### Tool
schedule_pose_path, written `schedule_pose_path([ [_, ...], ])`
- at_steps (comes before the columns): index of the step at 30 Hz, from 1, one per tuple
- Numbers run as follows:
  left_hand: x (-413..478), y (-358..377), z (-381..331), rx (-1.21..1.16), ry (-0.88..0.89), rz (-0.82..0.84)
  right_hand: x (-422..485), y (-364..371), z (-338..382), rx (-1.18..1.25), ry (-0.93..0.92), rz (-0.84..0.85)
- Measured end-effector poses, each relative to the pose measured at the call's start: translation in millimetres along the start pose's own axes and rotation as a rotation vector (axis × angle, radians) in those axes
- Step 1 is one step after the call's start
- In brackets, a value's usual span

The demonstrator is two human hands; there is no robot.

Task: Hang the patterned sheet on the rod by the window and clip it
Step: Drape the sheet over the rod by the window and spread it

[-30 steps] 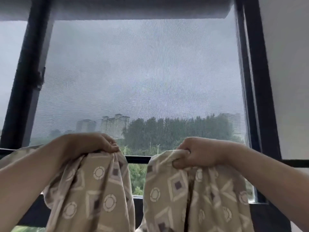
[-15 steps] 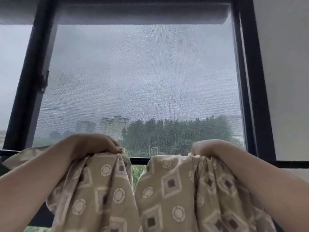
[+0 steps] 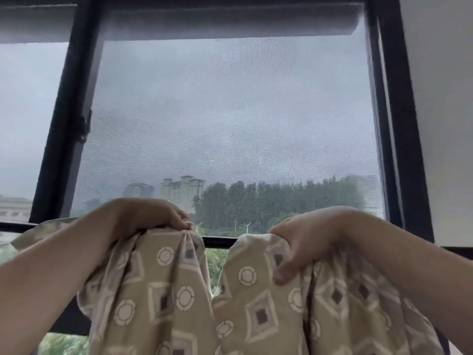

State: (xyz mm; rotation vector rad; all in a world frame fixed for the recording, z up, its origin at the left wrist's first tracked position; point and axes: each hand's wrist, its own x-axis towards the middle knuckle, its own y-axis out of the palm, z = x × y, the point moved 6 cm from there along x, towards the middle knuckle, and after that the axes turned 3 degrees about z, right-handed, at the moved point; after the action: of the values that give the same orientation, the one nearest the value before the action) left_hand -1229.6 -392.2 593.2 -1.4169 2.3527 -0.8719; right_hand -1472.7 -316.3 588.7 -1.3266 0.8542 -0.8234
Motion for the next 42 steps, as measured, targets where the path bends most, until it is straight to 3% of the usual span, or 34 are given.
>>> schedule_pose_path([
  [3, -2, -2, 6, -0.039, 0.004, 0.026, 3, -5, 8, -0.176, -0.025, -0.251],
  [10, 5, 6, 5, -0.043, -0.048, 0.022, 18, -24, -31, 0.171, 0.009, -0.540],
  [13, 2, 11, 9, -0.019, -0.141, 0.095, 25, -44, -53, 0.170, 0.128, -0.722],
  [16, -2, 12, 7, 0.024, -0.084, 0.161, 20, -67, -98, 0.113, 0.336, -0.865],
  [18, -3, 11, 2, 0.066, 0.010, 0.176, 15, -72, -125, 0.176, 0.469, -0.789],
  [22, -4, 14, 1, 0.207, 0.075, 0.275, 17, -42, -121, -0.149, 0.609, -0.256],
  [25, -1, 13, 3, 0.215, 0.059, 0.221, 28, -28, -116, -0.181, 0.487, -0.114],
  [29, 3, 13, -1, 0.146, 0.102, 0.171, 22, -25, -98, 0.263, 0.150, -0.220],
  [31, 1, 14, -6, 0.100, 0.132, 0.158, 14, -15, -88, 0.666, 0.038, -0.109],
  [33, 1, 13, -8, 0.078, 0.155, 0.126, 6, -11, -78, 0.841, -0.030, 0.040],
  [37, 2, 5, -7, 0.120, 0.208, 0.001, 3, -3, -73, 0.746, -0.078, 0.152],
  [39, 1, -3, -8, 0.228, 0.212, -0.121, 0, 1, -57, 0.579, -0.075, 0.158],
  [42, 3, -14, -11, 0.422, 0.119, -0.242, -2, -8, -34, 0.166, -0.003, -0.023],
])
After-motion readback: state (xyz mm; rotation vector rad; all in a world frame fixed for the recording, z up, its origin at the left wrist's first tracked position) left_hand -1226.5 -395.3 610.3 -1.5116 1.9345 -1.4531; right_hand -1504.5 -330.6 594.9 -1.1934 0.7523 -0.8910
